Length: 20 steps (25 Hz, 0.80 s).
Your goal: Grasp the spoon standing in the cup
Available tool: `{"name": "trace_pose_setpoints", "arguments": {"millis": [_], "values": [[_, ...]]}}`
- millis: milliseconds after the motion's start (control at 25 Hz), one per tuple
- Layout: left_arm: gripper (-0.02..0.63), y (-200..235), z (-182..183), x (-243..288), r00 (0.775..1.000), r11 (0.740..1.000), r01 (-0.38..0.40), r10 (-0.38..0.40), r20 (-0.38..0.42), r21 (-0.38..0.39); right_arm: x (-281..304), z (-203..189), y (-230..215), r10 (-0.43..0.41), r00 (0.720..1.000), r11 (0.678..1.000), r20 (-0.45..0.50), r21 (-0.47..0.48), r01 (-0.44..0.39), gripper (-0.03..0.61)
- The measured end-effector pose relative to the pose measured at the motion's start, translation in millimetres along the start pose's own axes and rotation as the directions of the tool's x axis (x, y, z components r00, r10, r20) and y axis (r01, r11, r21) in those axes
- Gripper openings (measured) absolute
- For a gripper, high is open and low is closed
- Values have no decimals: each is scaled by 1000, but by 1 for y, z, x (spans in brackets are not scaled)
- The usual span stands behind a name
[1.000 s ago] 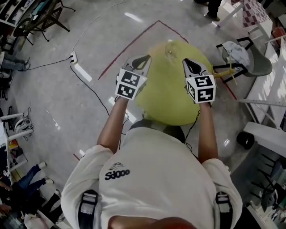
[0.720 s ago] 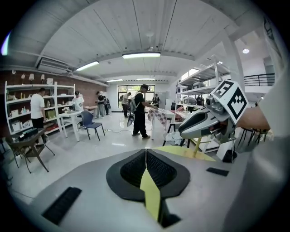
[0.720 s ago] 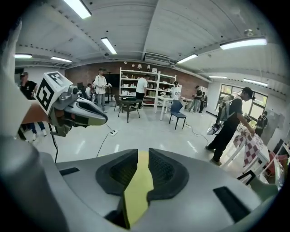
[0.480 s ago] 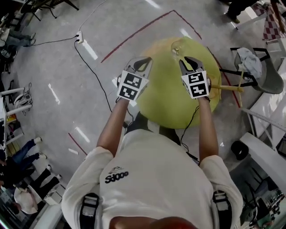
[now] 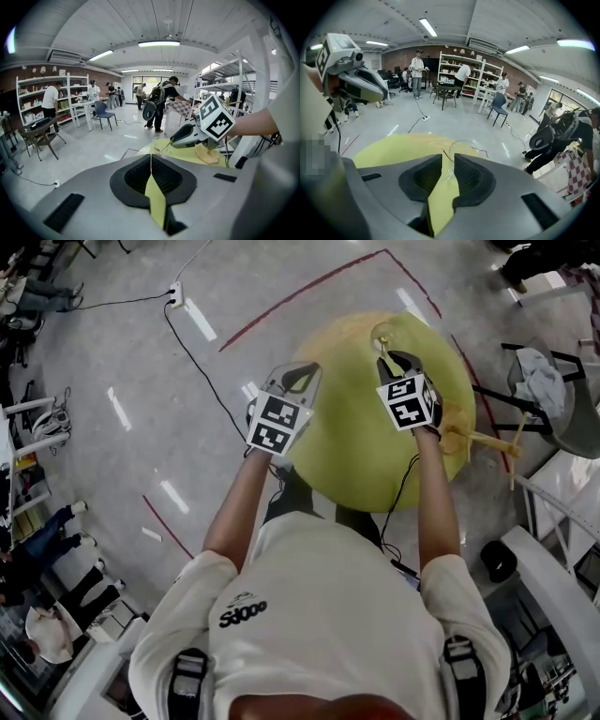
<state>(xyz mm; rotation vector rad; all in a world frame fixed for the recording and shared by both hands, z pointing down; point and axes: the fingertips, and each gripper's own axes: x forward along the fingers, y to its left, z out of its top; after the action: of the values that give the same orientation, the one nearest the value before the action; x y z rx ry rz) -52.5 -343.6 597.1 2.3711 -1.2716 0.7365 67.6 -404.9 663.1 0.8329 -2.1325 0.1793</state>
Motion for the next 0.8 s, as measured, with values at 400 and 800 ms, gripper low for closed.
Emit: {"name": "trace_pose_setpoints", "arguments": {"millis": [400, 800], "values": [[32, 12, -4, 6, 1000, 1000, -10, 10, -9, -19, 21, -1, -2, -30, 999, 998, -17, -52, 29, 47], [32, 5, 8, -8, 1000, 1000, -8, 8, 25, 5, 0, 9, 2, -91, 996, 987, 3, -132, 91, 28]]}}
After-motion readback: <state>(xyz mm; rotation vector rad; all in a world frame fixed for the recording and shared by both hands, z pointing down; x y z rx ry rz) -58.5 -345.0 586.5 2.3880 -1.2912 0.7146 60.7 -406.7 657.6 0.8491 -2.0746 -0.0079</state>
